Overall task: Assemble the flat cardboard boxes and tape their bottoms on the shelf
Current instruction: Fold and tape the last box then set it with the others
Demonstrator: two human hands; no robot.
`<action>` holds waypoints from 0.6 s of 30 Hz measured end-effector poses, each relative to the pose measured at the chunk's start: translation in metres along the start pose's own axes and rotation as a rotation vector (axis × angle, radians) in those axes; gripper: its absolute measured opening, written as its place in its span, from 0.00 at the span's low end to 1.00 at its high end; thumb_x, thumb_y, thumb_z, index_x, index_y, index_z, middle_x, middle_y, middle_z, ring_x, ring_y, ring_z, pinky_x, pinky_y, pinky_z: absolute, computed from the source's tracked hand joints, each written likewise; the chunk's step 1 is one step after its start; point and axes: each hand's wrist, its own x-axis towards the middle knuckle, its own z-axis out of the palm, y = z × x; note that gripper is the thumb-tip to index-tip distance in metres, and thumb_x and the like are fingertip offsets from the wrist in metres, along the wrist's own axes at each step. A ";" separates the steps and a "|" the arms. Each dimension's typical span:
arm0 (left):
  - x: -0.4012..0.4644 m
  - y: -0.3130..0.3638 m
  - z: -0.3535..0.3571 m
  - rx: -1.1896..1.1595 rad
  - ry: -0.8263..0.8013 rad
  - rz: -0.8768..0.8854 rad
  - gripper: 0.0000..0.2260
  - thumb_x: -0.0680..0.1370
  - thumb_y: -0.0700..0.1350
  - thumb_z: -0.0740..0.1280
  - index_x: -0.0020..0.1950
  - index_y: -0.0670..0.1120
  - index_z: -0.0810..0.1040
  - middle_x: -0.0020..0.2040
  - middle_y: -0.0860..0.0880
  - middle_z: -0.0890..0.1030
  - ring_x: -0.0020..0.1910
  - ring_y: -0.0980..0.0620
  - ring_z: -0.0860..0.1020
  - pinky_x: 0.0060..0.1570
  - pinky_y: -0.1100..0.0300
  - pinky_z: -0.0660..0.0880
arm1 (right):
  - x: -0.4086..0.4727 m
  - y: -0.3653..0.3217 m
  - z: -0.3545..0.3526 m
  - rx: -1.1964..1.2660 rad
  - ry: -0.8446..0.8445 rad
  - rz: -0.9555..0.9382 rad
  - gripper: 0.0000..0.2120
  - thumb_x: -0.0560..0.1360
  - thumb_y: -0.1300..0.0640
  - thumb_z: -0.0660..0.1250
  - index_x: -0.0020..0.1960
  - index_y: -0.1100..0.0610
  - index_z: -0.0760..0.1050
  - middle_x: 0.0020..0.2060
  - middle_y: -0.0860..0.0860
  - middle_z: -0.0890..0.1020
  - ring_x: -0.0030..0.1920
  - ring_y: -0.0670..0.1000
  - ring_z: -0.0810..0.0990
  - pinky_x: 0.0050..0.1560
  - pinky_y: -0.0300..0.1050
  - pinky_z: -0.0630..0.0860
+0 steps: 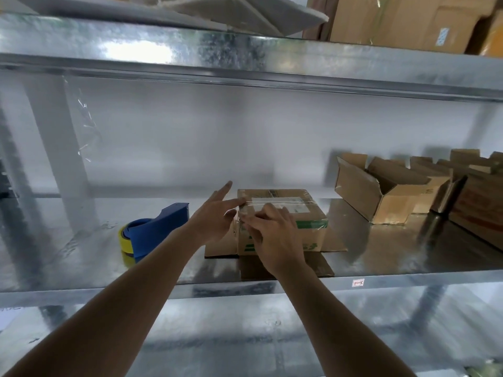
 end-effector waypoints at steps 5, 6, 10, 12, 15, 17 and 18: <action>0.010 -0.002 0.000 0.083 -0.026 0.103 0.24 0.85 0.38 0.62 0.79 0.57 0.68 0.84 0.57 0.50 0.84 0.48 0.46 0.80 0.48 0.55 | 0.011 -0.019 -0.010 -0.068 -0.176 0.082 0.22 0.81 0.35 0.61 0.68 0.44 0.79 0.67 0.47 0.78 0.68 0.52 0.76 0.81 0.63 0.54; 0.010 -0.006 -0.001 0.048 -0.039 0.109 0.25 0.84 0.37 0.63 0.79 0.57 0.68 0.84 0.56 0.52 0.83 0.48 0.47 0.80 0.49 0.53 | 0.014 -0.024 -0.010 -0.071 -0.171 0.106 0.23 0.81 0.34 0.61 0.67 0.45 0.80 0.67 0.47 0.79 0.68 0.52 0.76 0.81 0.63 0.53; 0.007 -0.022 0.001 -0.063 -0.058 0.108 0.25 0.84 0.37 0.64 0.78 0.58 0.68 0.82 0.55 0.61 0.83 0.47 0.56 0.82 0.47 0.54 | 0.018 -0.039 -0.005 -0.070 -0.125 0.191 0.15 0.82 0.41 0.65 0.62 0.47 0.82 0.62 0.47 0.81 0.65 0.51 0.78 0.81 0.59 0.59; 0.005 -0.027 0.002 -0.043 -0.023 0.131 0.25 0.83 0.35 0.64 0.77 0.56 0.70 0.81 0.54 0.65 0.81 0.48 0.62 0.79 0.58 0.59 | 0.016 -0.039 -0.001 -0.020 -0.063 0.219 0.12 0.81 0.44 0.68 0.60 0.48 0.82 0.59 0.46 0.82 0.61 0.51 0.79 0.76 0.57 0.68; -0.001 -0.034 -0.003 0.003 -0.017 0.150 0.32 0.78 0.26 0.64 0.76 0.54 0.72 0.77 0.52 0.67 0.75 0.50 0.69 0.67 0.74 0.65 | 0.012 -0.035 0.003 0.034 -0.023 0.201 0.10 0.79 0.46 0.71 0.57 0.48 0.80 0.55 0.46 0.82 0.58 0.51 0.80 0.74 0.56 0.71; -0.004 -0.036 -0.007 0.017 -0.006 0.154 0.35 0.74 0.24 0.63 0.74 0.54 0.74 0.75 0.52 0.67 0.68 0.49 0.74 0.61 0.60 0.76 | 0.008 -0.030 0.004 0.030 0.007 0.149 0.09 0.79 0.48 0.71 0.56 0.50 0.81 0.54 0.48 0.84 0.57 0.51 0.82 0.77 0.57 0.67; -0.005 -0.035 -0.008 0.025 0.005 0.166 0.34 0.74 0.24 0.63 0.73 0.55 0.75 0.73 0.51 0.68 0.64 0.48 0.76 0.57 0.54 0.78 | 0.005 -0.027 0.004 0.019 0.037 0.127 0.09 0.79 0.49 0.71 0.56 0.51 0.81 0.53 0.48 0.85 0.56 0.52 0.83 0.77 0.58 0.67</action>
